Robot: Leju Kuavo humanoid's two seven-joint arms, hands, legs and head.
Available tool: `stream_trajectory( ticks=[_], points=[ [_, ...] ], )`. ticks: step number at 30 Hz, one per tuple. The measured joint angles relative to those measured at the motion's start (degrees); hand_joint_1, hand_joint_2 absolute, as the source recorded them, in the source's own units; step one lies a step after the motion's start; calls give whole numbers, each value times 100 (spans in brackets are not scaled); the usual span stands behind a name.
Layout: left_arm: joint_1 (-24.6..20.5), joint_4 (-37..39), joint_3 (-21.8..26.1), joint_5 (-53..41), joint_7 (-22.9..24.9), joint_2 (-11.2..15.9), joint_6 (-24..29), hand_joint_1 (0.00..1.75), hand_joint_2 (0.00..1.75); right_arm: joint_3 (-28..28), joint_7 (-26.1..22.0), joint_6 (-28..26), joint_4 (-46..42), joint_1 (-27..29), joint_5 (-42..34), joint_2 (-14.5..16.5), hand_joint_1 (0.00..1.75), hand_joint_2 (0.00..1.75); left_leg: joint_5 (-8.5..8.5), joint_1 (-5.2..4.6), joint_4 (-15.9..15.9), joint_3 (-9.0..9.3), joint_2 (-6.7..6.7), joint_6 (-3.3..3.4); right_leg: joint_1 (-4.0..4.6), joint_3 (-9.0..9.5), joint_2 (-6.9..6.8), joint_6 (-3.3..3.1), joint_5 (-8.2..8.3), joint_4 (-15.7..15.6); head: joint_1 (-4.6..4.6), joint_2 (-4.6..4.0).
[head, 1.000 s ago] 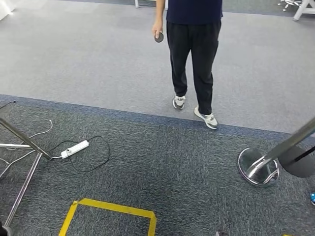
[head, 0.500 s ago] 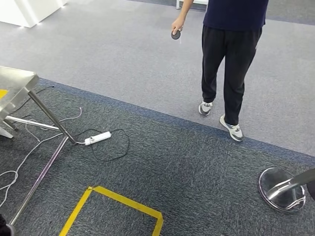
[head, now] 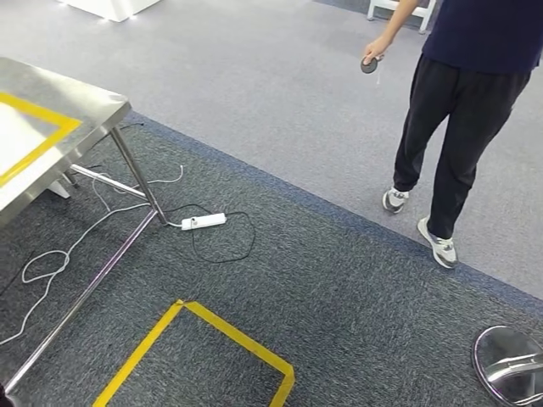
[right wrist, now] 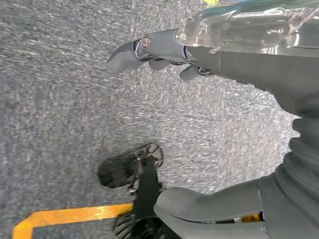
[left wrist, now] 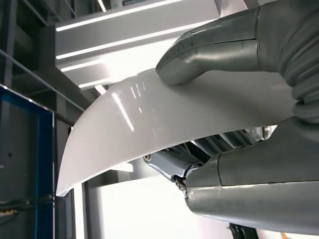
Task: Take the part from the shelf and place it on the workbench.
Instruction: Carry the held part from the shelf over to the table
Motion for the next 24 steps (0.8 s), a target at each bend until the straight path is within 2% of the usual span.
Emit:
stream_trajectory(
  ticks=[1,2,3,4,5,6,7,8,9,10,11,12,13,14,15,16,17,18,19,20,21,22,23,24],
  points=[
    [3,0,1,0,0,-1,-4,175,175,-30,-7,3,0,-2,-15,-9,0,175,14,21,-10,5,-68,28,-16,-98,160,34,-139,228,21,0],
    [3,1,1,0,0,-3,-7,175,175,-57,-10,7,0,1,-25,-15,0,175,20,32,-11,-3,-133,48,-33,-263,354,62,-325,584,49,0],
    [4,1,1,1,0,-5,-8,175,175,-77,-12,11,0,10,-32,-15,0,175,24,37,-10,-11,-203,63,-44,-460,484,78,-515,998,67,0],
    [9,2,1,1,0,-8,-8,175,175,-93,-12,14,0,19,-37,-15,0,175,27,38,-9,-18,-280,69,-50,-639,541,87,-645,1354,74,0],
    [13,2,1,1,0,-9,-8,175,175,-106,-11,14,0,29,-39,-15,0,175,31,38,-7,-22,-362,72,-52,-744,562,90,-670,1544,76,0],
    [19,2,1,1,0,-11,-8,175,175,-119,-11,14,0,38,-39,-18,0,175,35,40,-4,-21,-448,69,-57,-738,575,89,-572,1497,75,0],
    [24,2,1,1,0,-13,-8,175,175,-133,-11,14,0,42,-39,-22,0,175,38,45,0,-18,-532,60,-66,-619,605,85,-375,1217,75,0],
    [26,2,1,1,0,-14,-8,175,175,-146,-11,14,0,44,-39,-28,0,175,41,51,6,-15,-611,44,-84,-428,689,85,-145,797,76,0],
    [26,2,2,1,0,-15,-8,175,175,-161,-12,15,0,44,-39,-33,0,175,44,50,17,-22,-681,19,-105,-243,821,86,11,390,78,0],
    [26,2,3,1,0,-15,-8,175,175,-173,-13,16,0,41,-39,-36,0,175,50,48,26,-37,-741,-12,-120,-109,927,76,105,91,76,0],
    [27,2,4,0,0,-15,-8,175,175,-183,-15,17,0,37,-40,-37,0,175,62,49,29,-56,-796,-47,-126,-33,999,61,127,-61,76,0],
    [31,2,7,0,0,-15,-8,175,175,-190,-16,18,0,30,-41,-37,0,175,84,54,23,-76,-853,-88,-116,-13,1002,34,111,-92,75,0],
    [37,2,12,-1,0,-15,-8,175,175,-195,-18,19,0,25,-41,-36,0,175,108,66,11,-94,-910,-126,-110,-5,938,-7,130,-96,73,0],
    [45,2,21,-1,0,-15,-8,175,175,-196,-18,19,0,19,-42,-36,0,175,108,72,17,-110,-889,-157,-107,5,877,-46,149,-103,72,0],
    [49,2,31,-1,0,-13,-8,175,175,-197,-20,19,0,16,-42,-35,0,175,58,67,83,-151,-788,-184,-109,5,816,-89,169,-116,57,0],
    [44,2,39,-1,0,-9,-8,175,175,-198,-22,19,0,19,-42,-35,0,175,-64,56,263,-238,-644,-203,-115,3,751,-128,184,-131,40,0],
    [39,3,43,-1,0,-7,-8,175,175,-199,-24,18,0,25,-41,-38,0,175,-249,48,574,-380,-473,-219,-110,-2,683,-155,189,-138,22,0],
    [34,3,44,-1,0,-4,-8,175,175,-200,-26,17,0,36,-39,-40,0,175,-452,46,969,-562,-364,-233,-103,-9,613,-173,187,-140,6,0],
    [33,5,44,-1,0,-4,-8,175,175,-201,-26,16,0,48,-31,-43,0,175,-616,50,1354,-738,-318,-245,-96,-14,535,-182,184,-139,3,0],
    [37,7,44,-1,0,-4,-8,175,175,-201,-25,16,0,57,-17,-45,0,175,-688,54,1612,-852,-301,-250,-91,-16,457,-187,180,-139,3,0],
    [40,8,45,-1,0,-4,-8,175,175,-201,-21,25,0,59,1,-45,0,175,-650,55,1663,-866,-294,-250,-88,-15,382,-188,176,-138,2,0],
    [41,9,46,-2,0,-4,-9,175,175,-201,-16,41,0,55,19,-42,0,175,-514,53,1493,-769,-275,-245,-86,-9,310,-187,171,-138,2,0],
    [40,9,47,-3,0,-4,-10,175,175,-200,-9,63,0,48,31,-35,0,175,-326,48,1150,-579,-200,-232,-85,2,242,-179,162,-138,2,0],
    [37,9,48,-5,0,-3,-11,175,175,-200,-1,88,0,43,37,-28,0,175,-166,30,743,-358,-33,-219,-70,17,178,-160,146,-133,0,0]
  ],
)
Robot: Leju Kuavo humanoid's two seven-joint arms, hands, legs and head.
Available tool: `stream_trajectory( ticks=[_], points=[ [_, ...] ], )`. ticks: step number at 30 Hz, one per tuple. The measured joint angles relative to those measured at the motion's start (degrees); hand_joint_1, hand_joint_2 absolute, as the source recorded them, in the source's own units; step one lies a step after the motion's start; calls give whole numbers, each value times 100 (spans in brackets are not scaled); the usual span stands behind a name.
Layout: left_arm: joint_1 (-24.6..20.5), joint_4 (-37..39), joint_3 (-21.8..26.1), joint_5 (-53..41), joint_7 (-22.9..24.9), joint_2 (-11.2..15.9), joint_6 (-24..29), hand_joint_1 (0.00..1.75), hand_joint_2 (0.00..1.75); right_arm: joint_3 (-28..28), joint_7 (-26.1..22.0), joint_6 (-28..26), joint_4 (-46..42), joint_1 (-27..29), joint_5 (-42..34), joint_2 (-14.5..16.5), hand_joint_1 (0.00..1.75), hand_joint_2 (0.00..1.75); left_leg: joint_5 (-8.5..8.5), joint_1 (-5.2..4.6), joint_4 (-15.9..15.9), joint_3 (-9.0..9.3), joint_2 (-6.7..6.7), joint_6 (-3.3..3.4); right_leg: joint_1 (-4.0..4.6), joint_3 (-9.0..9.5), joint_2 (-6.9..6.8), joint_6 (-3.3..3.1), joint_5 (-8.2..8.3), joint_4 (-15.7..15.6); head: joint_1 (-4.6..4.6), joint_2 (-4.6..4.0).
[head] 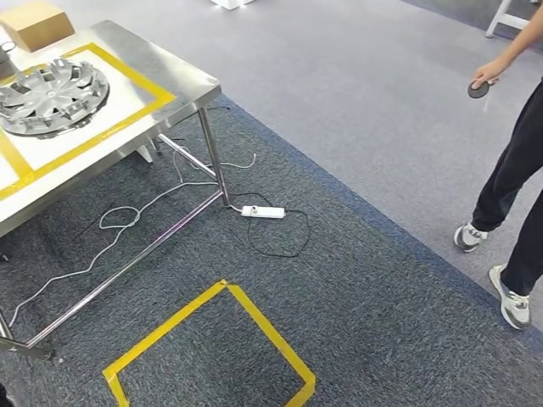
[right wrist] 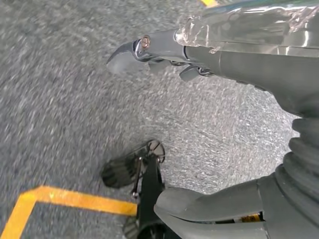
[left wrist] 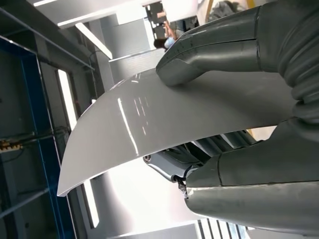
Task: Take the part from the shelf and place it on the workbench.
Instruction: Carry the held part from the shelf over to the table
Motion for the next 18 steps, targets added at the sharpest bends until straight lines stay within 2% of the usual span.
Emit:
stream_trajectory(
  ticks=[2,3,5,6,7,9,10,11,12,13,14,16,17,18],
  points=[
    [-8,0,0,-7,0,0,-7,175,175,2,10,38,0,-1,-3,13,0,175,145,-36,-573,298,250,56,39,20,-118,53,-46,13,4,0],
    [-3,0,2,-9,0,-1,-9,175,175,2,12,60,-1,-1,-4,18,0,175,136,-52,-672,338,285,86,57,31,-183,80,-67,12,8,0],
    [25,-1,19,-11,0,-3,-15,175,175,3,10,119,-2,-12,5,25,0,175,138,-46,-698,328,134,155,57,73,-297,130,-97,-2,22,0],
    [33,-1,30,-11,0,-4,-21,175,175,3,9,165,-3,-14,15,31,0,175,150,-32,-706,330,63,188,47,64,-234,164,-148,48,31,0],
    [34,-2,39,-11,0,-5,-33,175,175,4,6,222,-4,-17,26,37,0,175,165,-14,-716,331,-6,223,35,10,-100,196,-251,200,47,0],
    [30,-2,48,-11,-2,-8,-67,175,175,8,8,343,-4,-9,49,49,0,175,181,6,-722,328,-143,267,14,-294,248,244,-594,869,78,0],
    [30,-2,50,-12,-3,-9,-83,175,175,9,10,393,-3,-1,58,51,0,175,184,7,-721,324,-217,277,9,-496,334,253,-754,1273,85,0],
    [31,-1,52,-13,-4,-11,-94,175,175,11,17,430,-3,10,65,51,0,175,185,7,-720,322,-299,280,7,-664,371,257,-835,1577,86,0],
    [34,-1,55,-13,-4,-13,-100,175,175,13,23,459,-2,21,72,51,0,175,186,7,-718,324,-383,280,5,-749,385,255,-805,1689,90,0],
    [36,0,59,-13,-4,-14,-101,175,175,14,28,483,-2,26,79,51,0,175,188,9,-716,329,-469,278,2,-723,402,247,-657,1560,88,0],
    [37,0,64,-13,-4,-15,-101,175,175,16,32,506,-2,26,88,51,0,175,190,13,-714,334,-553,272,-4,-600,447,236,-434,1234,88,0],
    [37,0,77,-12,-5,-21,-102,175,175,21,32,545,-2,22,106,55,0,175,195,12,-698,330,-696,236,-39,-266,697,220,-70,437,87,0],
    [38,0,82,-10,-8,-25,-103,175,175,25,31,562,-2,16,114,60,0,175,202,11,-693,314,-755,207,-51,-160,802,212,4,191,84,0],
    [42,0,87,-8,-11,-29,-107,175,175,32,30,577,-3,9,120,68,0,175,214,14,-692,294,-814,171,-53,-104,865,199,14,79,83,0]
  ],
)
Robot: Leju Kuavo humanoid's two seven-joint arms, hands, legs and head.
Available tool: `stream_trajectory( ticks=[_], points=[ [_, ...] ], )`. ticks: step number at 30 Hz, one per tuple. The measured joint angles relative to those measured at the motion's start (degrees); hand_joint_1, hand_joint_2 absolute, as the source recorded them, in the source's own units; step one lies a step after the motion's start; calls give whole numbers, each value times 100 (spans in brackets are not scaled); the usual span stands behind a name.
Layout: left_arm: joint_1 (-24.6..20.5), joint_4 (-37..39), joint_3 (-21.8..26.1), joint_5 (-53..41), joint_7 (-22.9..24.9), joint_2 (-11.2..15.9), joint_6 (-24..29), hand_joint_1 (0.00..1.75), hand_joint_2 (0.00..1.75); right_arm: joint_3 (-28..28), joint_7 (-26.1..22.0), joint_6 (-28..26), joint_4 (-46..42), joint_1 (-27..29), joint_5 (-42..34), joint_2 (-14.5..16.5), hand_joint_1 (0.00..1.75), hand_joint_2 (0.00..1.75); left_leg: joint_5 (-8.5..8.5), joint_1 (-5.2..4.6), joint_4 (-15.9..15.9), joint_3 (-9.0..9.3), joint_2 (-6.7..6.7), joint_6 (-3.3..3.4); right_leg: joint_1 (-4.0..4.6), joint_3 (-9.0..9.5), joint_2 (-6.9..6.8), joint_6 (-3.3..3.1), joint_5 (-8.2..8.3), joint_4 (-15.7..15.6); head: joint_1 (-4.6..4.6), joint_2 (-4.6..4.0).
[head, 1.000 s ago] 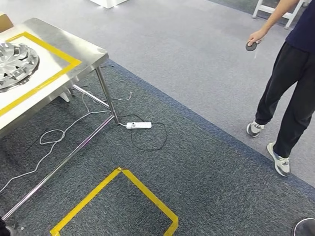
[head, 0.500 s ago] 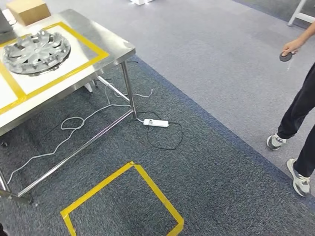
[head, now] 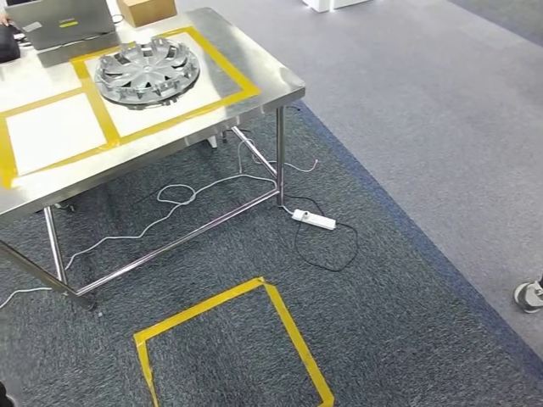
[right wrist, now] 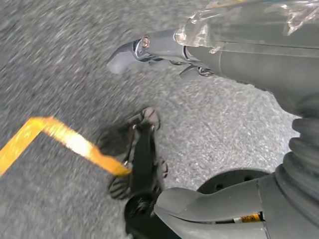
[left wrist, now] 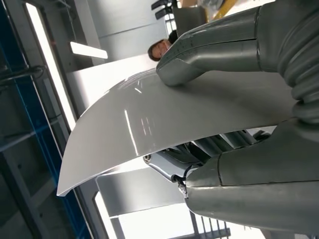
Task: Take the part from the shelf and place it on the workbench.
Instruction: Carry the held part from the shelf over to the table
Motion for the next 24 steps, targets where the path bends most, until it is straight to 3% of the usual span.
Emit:
stream_trajectory(
  ticks=[2,3,4,6,8,9,10,11,13,15,17,18,20,22,24],
  points=[
    [19,-1,10,8,-6,-9,-9,175,175,16,-2,21,-1,-20,9,21,0,175,39,21,-15,-40,-112,-76,13,24,-92,-59,11,-21,-3,0],
    [30,-1,15,10,-9,-14,-13,175,175,23,-2,28,-1,-26,11,36,0,175,26,22,7,-62,-72,-107,12,34,-157,-98,30,-31,-6,0],
    [31,-1,22,12,-11,-19,-16,175,175,27,-3,34,-1,-28,11,47,0,175,-51,15,110,-118,47,-133,7,34,-229,-141,49,-48,-27,0],
    [14,-1,34,12,-16,-27,-20,175,175,31,-3,40,0,-17,8,61,0,175,-398,1,670,-380,388,-175,8,25,-377,-197,68,-69,-74,0],
    [5,0,43,11,-17,-32,-20,175,175,33,5,49,1,5,3,61,0,175,-732,8,1403,-713,534,-206,22,7,-536,-212,68,-69,-95,0],
    [9,0,45,9,-17,-34,-19,175,175,34,12,58,1,11,1,62,0,175,-766,9,1582,-786,551,-212,27,2,-616,-213,66,-68,-95,0],
    [11,0,48,7,-17,-34,-18,175,175,36,20,69,1,10,-1,64,0,175,-695,9,1550,-753,561,-212,28,1,-693,-211,64,-67,-95,0],
    [11,0,49,3,-17,-35,-17,175,175,38,28,80,1,4,-3,69,0,175,-536,8,1298,-605,598,-205,29,6,-768,-206,61,-67,-96,0],
    [-4,0,49,-10,-17,-35,-16,175,175,42,36,106,1,-6,-7,80,0,175,-222,-14,510,-158,844,-178,51,27,-902,-173,38,-56,-101,0],
    [-34,0,43,-27,-17,-37,-13,175,175,52,41,138,1,-10,-15,86,0,175,-115,-40,43,86,1010,-115,89,47,-1027,-118,8,-50,-92,0],
    [-46,0,42,-44,-17,-37,-5,175,175,63,44,168,0,-23,-20,90,0,175,-114,-47,-5,80,900,-35,103,81,-1155,-65,-9,-68,-81,0],
    [-43,0,43,-51,-17,-36,0,175,175,67,42,180,-1,-36,-19,94,0,175,-104,-36,-15,78,835,-3,96,88,-1125,-29,-32,-55,-79,0],
    [-47,0,45,-60,-14,-36,7,175,175,75,37,197,-3,-54,-17,106,0,175,-79,-2,-34,80,711,64,75,-26,-844,41,-232,232,-57,0],
    [-53,1,44,-66,-11,-38,8,175,175,80,34,205,-4,-49,-16,114,0,175,-64,11,-34,67,597,105,58,-370,-535,75,-601,964,-33,0],
    [-50,2,43,-68,-10,-39,7,175,175,82,39,213,-3,-29,-16,114,0,175,-56,6,-31,54,451,118,55,-679,-477,70,-792,1570,-31,0]
  ],
)
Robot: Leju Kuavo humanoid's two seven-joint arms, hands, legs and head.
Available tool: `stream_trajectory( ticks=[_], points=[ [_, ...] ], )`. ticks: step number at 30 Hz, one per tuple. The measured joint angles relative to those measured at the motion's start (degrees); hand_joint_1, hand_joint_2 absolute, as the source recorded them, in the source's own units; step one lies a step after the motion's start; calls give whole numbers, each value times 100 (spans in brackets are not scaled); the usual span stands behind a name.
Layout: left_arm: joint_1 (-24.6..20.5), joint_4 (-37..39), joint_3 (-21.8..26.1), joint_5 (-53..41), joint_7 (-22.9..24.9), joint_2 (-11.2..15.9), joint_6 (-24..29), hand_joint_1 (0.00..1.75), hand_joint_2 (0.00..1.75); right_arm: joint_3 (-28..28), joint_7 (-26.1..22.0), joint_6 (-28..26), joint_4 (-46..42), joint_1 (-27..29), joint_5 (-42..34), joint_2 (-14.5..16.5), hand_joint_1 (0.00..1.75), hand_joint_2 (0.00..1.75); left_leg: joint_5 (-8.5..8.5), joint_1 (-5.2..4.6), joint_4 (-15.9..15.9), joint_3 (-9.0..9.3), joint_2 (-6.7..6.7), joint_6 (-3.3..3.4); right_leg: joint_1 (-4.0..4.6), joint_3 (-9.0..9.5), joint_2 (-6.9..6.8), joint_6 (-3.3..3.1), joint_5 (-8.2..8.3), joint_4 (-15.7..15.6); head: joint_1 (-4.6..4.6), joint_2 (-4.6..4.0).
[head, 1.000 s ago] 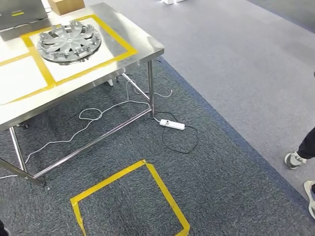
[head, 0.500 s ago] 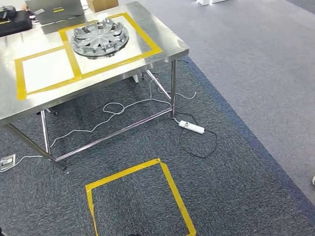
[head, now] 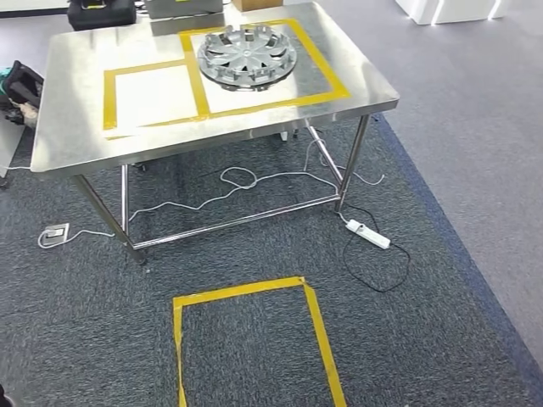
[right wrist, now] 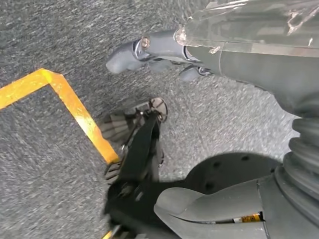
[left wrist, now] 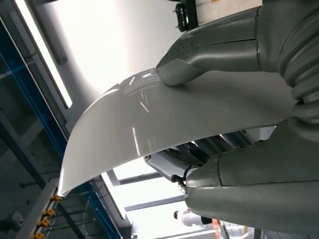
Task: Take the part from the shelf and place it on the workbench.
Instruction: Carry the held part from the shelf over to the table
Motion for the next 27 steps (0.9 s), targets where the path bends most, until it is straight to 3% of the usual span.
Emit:
stream_trajectory(
  ticks=[1,2,3,5,7,9,11,14,16,18,19,21,23,25,27],
  points=[
    [2,1,0,-1,1,1,0,175,175,1,7,8,1,12,0,1,0,175,4,-1,2,1,-84,-1,-1,-19,7,-10,72,4,1,0],
    [3,1,0,-1,2,1,0,175,175,1,17,19,1,20,0,1,0,175,8,1,3,5,-171,-4,-4,75,33,-24,251,-227,0,0],
    [3,1,0,-2,3,2,0,175,175,2,28,31,2,24,0,2,0,175,12,5,6,10,-253,-13,-12,253,111,-37,483,-623,1,0],
    [2,1,0,-3,3,2,1,175,175,2,42,44,2,25,0,2,0,175,20,0,21,-1,-384,-51,-42,589,386,-54,758,-1366,-2,0],
    [3,1,1,-4,4,4,1,175,175,2,47,51,2,19,1,5,0,175,49,5,24,-44,-502,-123,-48,712,502,-69,775,-1605,-7,0],
    [15,1,2,-5,5,10,0,175,175,2,50,57,1,9,2,22,0,175,78,25,19,-87,-576,-196,-43,734,362,-121,803,-1618,-7,0],
    [28,-1,2,-5,5,15,0,175,175,2,53,58,0,2,1,44,0,175,55,17,51,-114,-475,-232,-57,741,254,-178,831,-1642,-10,0],
    [27,-2,3,-5,5,19,0,175,175,2,52,57,-1,0,1,51,0,175,-20,1,136,-155,-289,-246,-60,742,208,-207,838,-1653,-30,0],
    [12,0,1,-5,5,23,4,175,175,2,50,56,1,19,2,50,0,175,-392,4,899,-511,-53,-289,-48,731,29,-241,833,-1655,-65,0],
    [4,2,-3,-5,5,26,8,175,175,2,51,56,2,33,2,51,0,175,-558,13,1444,-741,128,-326,-37,725,-245,-253,822,-1654,-85,0],
    [4,3,-2,-5,5,26,10,175,175,2,51,57,2,28,2,53,0,175,-399,13,1236,-614,187,-324,-37,734,-352,-243,814,-1653,-86,0],
    [-8,3,-3,-5,5,27,10,175,175,2,51,57,2,19,2,54,0,175,-106,1,483,-196,475,-302,-3,745,-485,-194,776,-1632,-95,0],
    [-17,4,-6,-5,11,26,9,175,175,2,51,57,2,17,2,52,0,175,-50,-12,120,-15,629,-249,46,759,-608,-136,736,-1618,-73,0],
    [-3,5,-3,-5,17,25,10,175,175,2,51,57,2,7,2,52,0,175,-56,-9,85,-24,488,-175,51,799,-727,-83,708,-1629,-43,0],
    [4,5,3,-10,17,26,11,175,175,2,52,65,2,-7,2,52,0,175,-39,9,73,-23,351,-106,23,761,-542,-18,571,-1474,-20,0]
  ],
)
